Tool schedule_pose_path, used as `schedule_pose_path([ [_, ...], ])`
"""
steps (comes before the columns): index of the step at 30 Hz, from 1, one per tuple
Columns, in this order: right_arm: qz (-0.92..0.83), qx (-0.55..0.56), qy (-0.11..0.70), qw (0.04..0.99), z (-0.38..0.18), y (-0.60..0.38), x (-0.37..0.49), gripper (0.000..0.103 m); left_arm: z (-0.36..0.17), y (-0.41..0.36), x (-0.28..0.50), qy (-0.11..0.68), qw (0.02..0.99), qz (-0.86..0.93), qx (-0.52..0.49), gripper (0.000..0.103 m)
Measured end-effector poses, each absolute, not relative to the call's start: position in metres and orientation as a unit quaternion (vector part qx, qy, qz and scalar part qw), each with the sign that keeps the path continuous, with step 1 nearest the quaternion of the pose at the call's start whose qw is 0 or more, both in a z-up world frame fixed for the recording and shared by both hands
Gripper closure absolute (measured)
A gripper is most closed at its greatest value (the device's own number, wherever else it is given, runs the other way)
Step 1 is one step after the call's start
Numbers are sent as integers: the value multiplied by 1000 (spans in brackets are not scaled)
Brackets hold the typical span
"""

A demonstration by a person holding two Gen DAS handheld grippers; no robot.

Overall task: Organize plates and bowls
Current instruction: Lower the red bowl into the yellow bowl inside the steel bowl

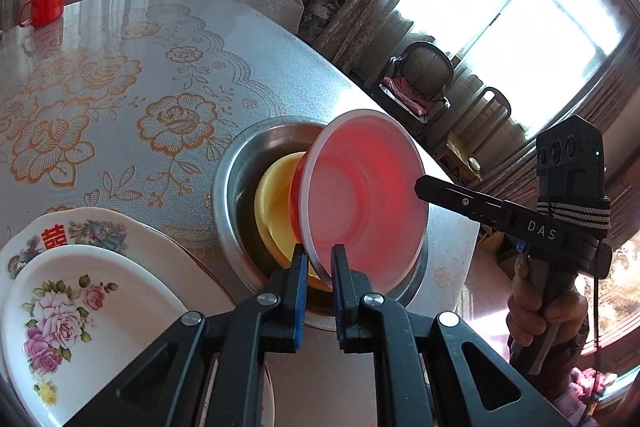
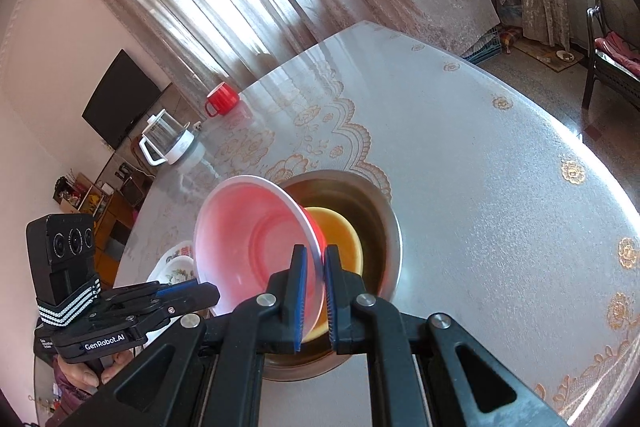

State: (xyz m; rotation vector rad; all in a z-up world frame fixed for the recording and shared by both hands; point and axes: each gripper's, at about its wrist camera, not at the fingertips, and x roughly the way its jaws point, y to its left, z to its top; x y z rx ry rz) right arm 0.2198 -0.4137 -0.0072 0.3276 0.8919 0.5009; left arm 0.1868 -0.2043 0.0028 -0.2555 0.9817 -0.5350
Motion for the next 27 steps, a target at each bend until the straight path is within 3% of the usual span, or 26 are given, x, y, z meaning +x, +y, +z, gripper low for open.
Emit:
schedule_pose_path([
  [14,217,129,439,862,-19,-408,228,93,-5,-208,191,469,848,-228,-96,90],
  [21,222,128,439,861,-19,-408,230,93,-5,-208,194,466,855,-214,-78,85],
  [27,219,105,441,864,-22,-399,233,92,3,-203,191,437,875,-196,-64,75],
])
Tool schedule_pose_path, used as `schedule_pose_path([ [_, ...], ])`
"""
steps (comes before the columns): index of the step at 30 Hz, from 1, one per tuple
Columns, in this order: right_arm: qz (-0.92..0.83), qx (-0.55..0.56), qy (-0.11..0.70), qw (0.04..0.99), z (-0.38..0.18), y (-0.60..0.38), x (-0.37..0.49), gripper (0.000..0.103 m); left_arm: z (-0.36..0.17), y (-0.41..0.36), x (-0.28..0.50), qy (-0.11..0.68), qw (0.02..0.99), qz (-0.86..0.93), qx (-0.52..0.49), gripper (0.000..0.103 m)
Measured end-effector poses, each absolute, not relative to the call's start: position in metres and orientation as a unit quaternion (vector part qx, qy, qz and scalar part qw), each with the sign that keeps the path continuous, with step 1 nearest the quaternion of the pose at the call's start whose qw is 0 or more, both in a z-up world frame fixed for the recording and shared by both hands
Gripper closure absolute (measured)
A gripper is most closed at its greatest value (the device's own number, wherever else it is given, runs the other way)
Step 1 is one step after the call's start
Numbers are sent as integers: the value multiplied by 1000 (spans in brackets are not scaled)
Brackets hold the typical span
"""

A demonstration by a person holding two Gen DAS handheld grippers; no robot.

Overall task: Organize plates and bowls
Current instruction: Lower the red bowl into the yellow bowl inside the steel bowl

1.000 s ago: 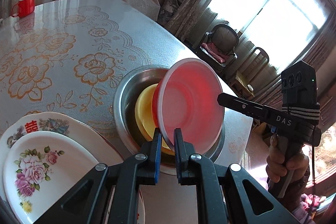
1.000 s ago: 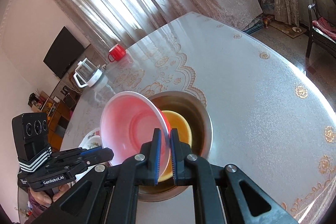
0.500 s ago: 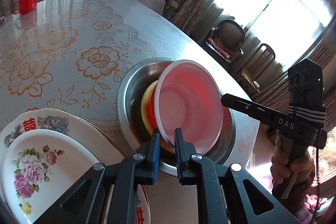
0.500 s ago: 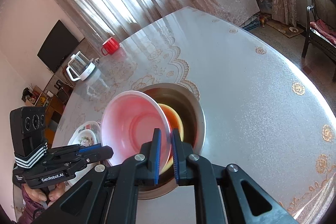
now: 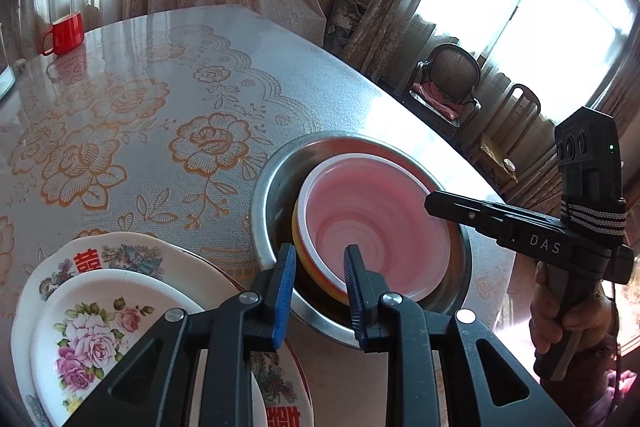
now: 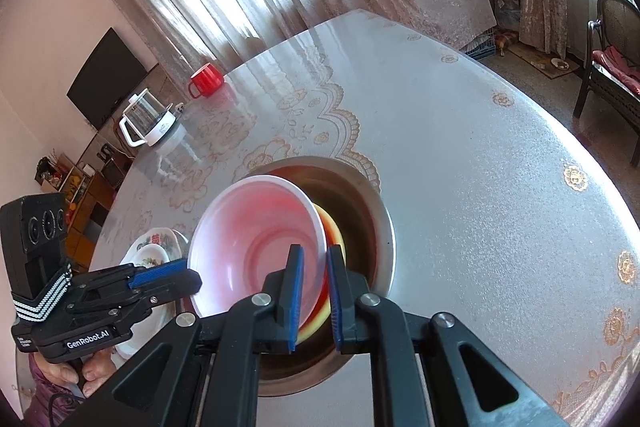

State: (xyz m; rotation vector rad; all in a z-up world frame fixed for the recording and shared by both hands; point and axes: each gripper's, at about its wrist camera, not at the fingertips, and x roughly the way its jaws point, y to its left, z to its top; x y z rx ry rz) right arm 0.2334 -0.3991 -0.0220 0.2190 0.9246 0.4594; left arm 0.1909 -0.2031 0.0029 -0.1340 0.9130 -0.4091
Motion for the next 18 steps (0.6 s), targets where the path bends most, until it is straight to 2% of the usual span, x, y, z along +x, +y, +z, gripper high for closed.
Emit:
schedule_pose_path([
  [18,208,94,444,866,-26,-403,229,92,-4,-221,184,408,894,-186,-2,75],
])
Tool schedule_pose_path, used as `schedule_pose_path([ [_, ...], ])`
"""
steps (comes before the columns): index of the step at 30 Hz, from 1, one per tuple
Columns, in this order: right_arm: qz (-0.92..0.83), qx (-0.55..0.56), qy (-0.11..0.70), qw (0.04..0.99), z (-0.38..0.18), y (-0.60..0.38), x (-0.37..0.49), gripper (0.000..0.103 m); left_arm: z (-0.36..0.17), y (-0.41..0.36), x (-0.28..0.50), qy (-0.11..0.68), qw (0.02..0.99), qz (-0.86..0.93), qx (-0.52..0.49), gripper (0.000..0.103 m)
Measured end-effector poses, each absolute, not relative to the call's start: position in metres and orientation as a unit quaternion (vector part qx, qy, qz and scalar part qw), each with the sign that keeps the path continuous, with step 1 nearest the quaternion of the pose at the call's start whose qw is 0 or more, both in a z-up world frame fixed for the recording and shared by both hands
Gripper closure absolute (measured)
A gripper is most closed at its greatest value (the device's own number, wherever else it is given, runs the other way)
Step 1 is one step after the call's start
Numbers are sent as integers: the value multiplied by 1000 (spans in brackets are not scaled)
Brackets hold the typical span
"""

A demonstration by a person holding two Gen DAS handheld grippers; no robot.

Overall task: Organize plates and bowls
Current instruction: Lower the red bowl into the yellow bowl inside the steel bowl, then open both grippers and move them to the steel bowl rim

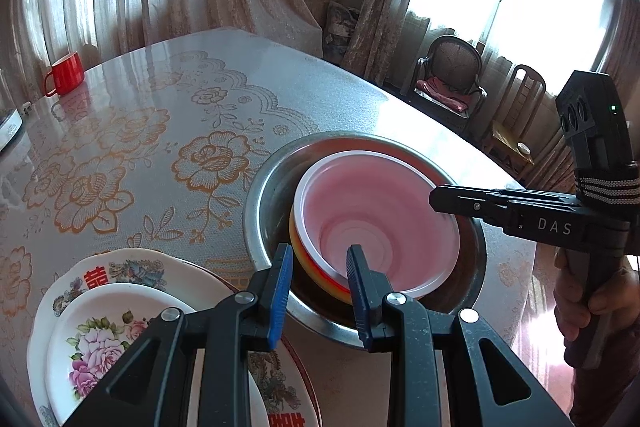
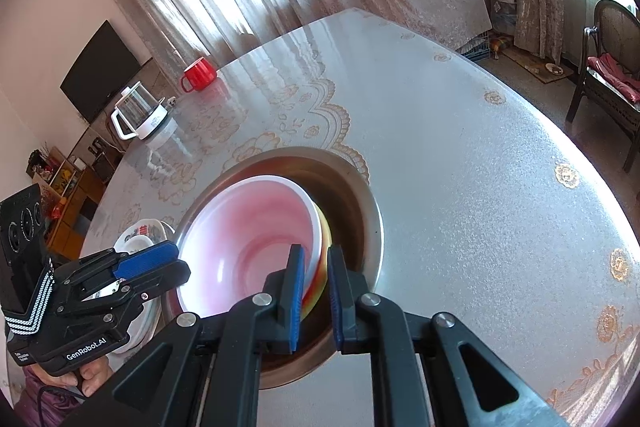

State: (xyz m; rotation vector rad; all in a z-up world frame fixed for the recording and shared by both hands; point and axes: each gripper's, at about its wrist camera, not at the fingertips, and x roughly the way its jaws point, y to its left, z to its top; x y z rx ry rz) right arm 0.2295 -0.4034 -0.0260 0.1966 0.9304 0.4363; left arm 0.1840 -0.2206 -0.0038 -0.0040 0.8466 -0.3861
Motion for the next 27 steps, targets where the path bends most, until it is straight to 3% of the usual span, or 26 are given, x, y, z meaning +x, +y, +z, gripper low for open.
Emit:
schedule_pose_path([
  [14,200,65,425,880,-23,-398,216,91,-3,-216,180,400,899,-176,-5,75],
  [17,200,66,421,882,-22,-400,213,86,-3,-213,179,401,899,-177,-11,73],
  [27,193,89,401,891,-14,-417,198,85,-6,-181,188,423,887,-174,-71,73],
])
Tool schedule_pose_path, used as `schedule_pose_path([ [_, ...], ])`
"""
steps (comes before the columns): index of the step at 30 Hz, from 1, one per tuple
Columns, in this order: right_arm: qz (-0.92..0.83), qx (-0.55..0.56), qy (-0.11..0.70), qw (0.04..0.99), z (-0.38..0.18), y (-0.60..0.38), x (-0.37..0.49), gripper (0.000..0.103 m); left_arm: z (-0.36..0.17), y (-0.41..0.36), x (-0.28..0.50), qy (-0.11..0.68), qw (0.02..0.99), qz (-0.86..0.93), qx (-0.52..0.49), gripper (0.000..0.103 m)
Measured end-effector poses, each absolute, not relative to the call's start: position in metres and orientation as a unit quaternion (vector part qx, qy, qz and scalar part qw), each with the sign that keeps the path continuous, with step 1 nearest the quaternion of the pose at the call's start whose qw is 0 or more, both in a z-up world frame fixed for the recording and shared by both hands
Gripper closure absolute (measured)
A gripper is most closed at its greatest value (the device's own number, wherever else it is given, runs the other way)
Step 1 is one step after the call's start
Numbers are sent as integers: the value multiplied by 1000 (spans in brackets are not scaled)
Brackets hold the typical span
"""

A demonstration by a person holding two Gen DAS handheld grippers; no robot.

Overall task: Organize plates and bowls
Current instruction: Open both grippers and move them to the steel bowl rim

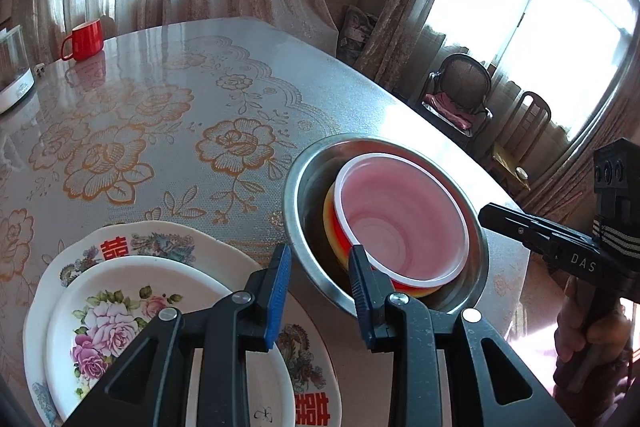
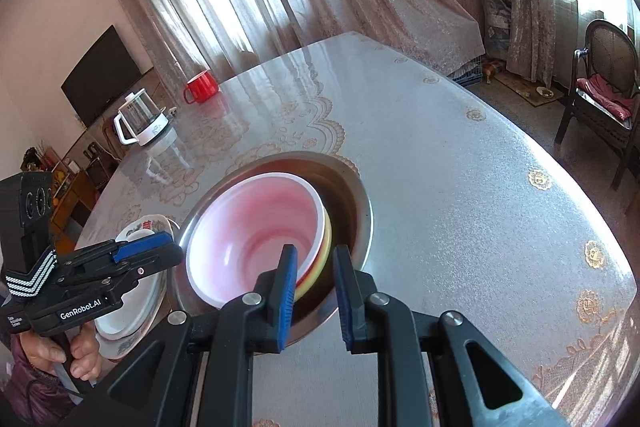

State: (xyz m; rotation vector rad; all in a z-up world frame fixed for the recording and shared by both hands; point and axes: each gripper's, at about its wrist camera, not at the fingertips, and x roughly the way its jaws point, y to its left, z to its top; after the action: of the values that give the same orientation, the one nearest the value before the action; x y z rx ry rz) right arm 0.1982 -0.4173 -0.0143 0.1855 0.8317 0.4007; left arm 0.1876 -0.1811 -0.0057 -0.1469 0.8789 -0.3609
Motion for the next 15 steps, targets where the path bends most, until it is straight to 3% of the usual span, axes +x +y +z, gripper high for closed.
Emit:
schedule_pose_path([
  [15,199,127,404,884,-32,-440,190,83,-6,-179,193,414,895,-161,-49,73],
])
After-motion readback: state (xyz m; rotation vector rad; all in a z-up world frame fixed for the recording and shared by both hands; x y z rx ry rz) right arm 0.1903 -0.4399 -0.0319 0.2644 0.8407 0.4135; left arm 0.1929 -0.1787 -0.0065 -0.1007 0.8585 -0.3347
